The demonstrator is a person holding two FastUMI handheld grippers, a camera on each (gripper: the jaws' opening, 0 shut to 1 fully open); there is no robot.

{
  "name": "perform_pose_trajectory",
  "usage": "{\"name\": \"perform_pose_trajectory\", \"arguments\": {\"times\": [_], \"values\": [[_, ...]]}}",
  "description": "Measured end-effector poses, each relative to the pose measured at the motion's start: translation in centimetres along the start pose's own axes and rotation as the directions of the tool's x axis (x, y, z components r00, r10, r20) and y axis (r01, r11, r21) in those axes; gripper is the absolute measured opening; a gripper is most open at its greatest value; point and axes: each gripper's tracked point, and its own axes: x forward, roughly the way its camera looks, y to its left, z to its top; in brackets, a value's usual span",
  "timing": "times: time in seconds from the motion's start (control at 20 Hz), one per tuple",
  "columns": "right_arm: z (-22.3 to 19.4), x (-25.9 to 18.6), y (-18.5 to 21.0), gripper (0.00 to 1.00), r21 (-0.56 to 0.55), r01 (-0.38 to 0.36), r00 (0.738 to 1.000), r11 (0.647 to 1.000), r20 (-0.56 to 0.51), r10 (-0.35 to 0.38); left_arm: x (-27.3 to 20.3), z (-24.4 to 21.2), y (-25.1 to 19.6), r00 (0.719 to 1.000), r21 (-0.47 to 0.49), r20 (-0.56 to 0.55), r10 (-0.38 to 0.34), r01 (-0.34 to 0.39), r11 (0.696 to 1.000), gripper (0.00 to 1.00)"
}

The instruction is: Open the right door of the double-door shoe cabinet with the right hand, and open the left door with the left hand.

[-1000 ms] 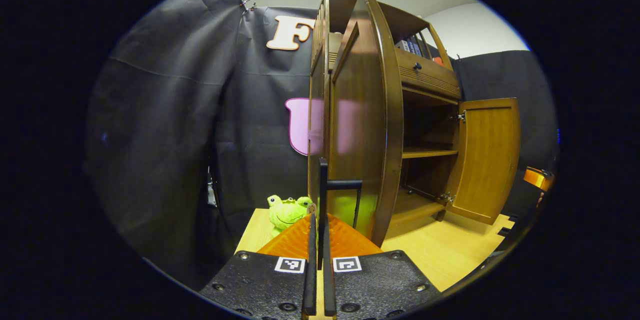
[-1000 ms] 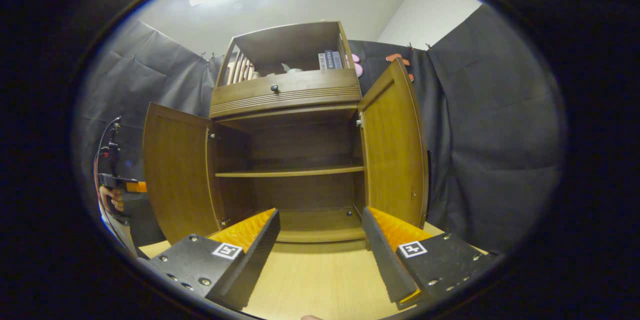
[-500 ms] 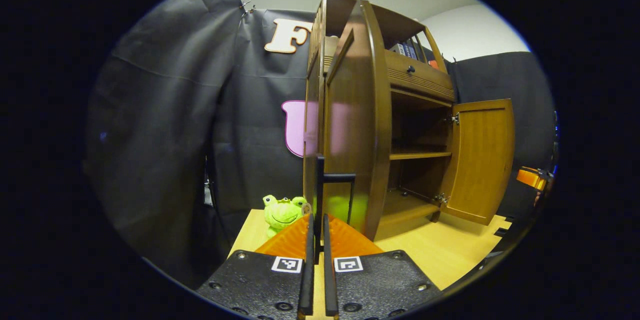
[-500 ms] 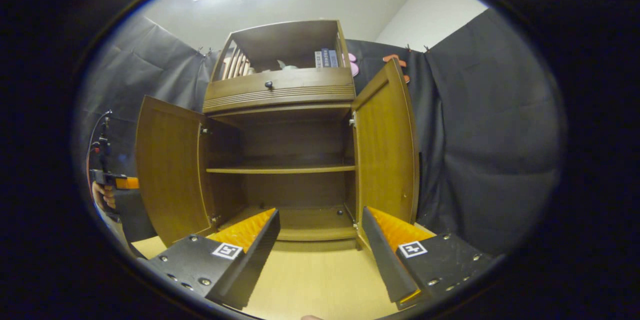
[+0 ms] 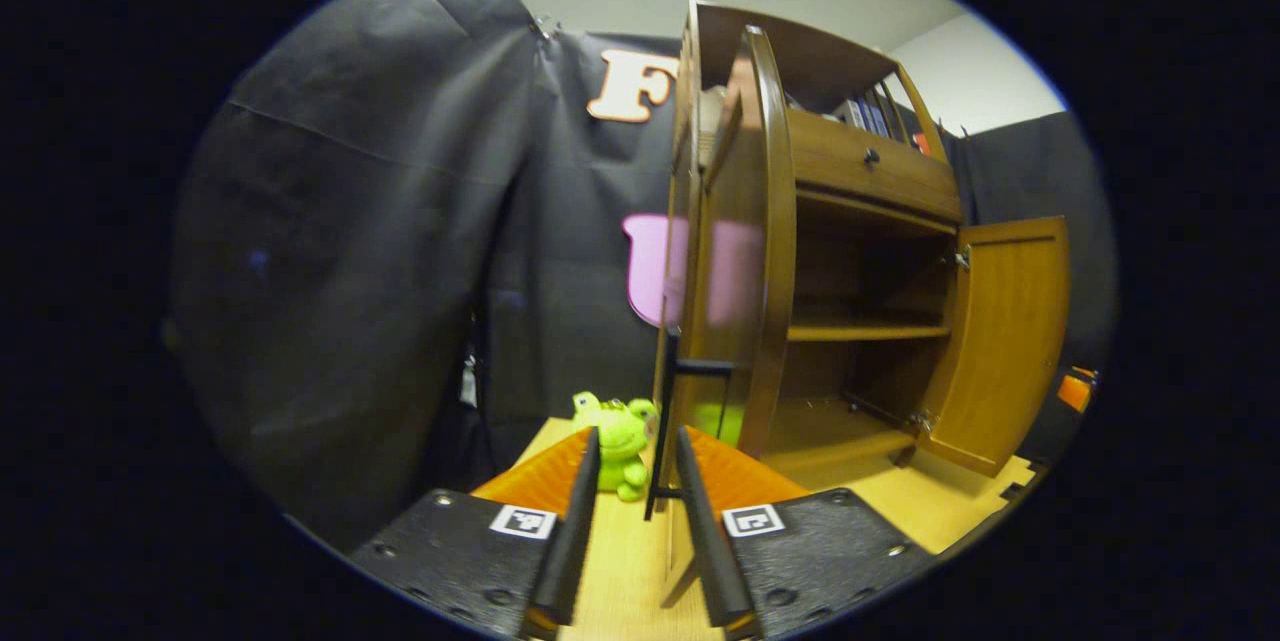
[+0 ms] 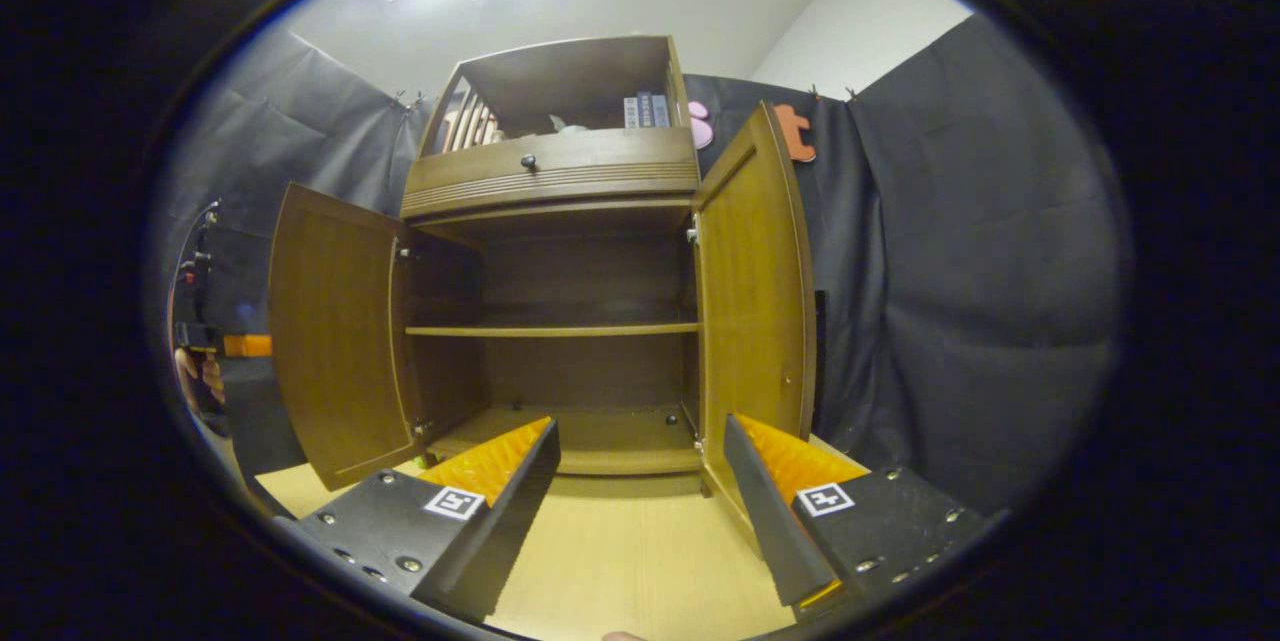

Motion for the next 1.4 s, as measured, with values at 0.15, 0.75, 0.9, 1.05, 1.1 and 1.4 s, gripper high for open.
{"name": "perform_pose_trajectory", "arguments": {"times": [0.15,0.75,0.9,1.05,1.1,1.4], "values": [[-0.7,0.4,-0.7,0.98,0.023,-0.017,1.000,1.000,-0.010,0.018,-1.2,1.3,-0.1,0.997,-0.001,0.025,0.079,-0.078,0.997,0.72],[1.3,0.3,-4.5,0.98,0.044,0.001,1.000,0.999,0.015,-0.001,-3.1,5.5,-13.4,0.997,0.071,0.076,0.011,-0.016,0.997,0.96],[1.7,0.5,-4.8,0.97,0.045,0.006,1.000,0.999,0.009,-0.006,-3.0,5.2,-18.7,0.993,0.095,0.086,-0.082,0.073,0.993,0.92],[2.3,1.1,-4.7,0.98,0.024,0.021,1.000,0.999,0.007,-0.022,-2.6,4.5,-23.7,0.982,0.106,0.082,-0.168,0.159,0.982,0.94],[2.2,1.2,-4.6,0.98,0.008,0.022,1.000,1.000,0.002,-0.022,-2.6,4.3,-25.1,0.978,0.106,0.074,-0.194,0.185,0.977,0.96],[3.0,2.1,-4.2,0.98,-0.061,0.035,0.999,0.998,-0.011,-0.036,-1.1,3.0,-30.8,0.967,0.119,0.070,-0.246,0.236,0.964,0.99]]}}
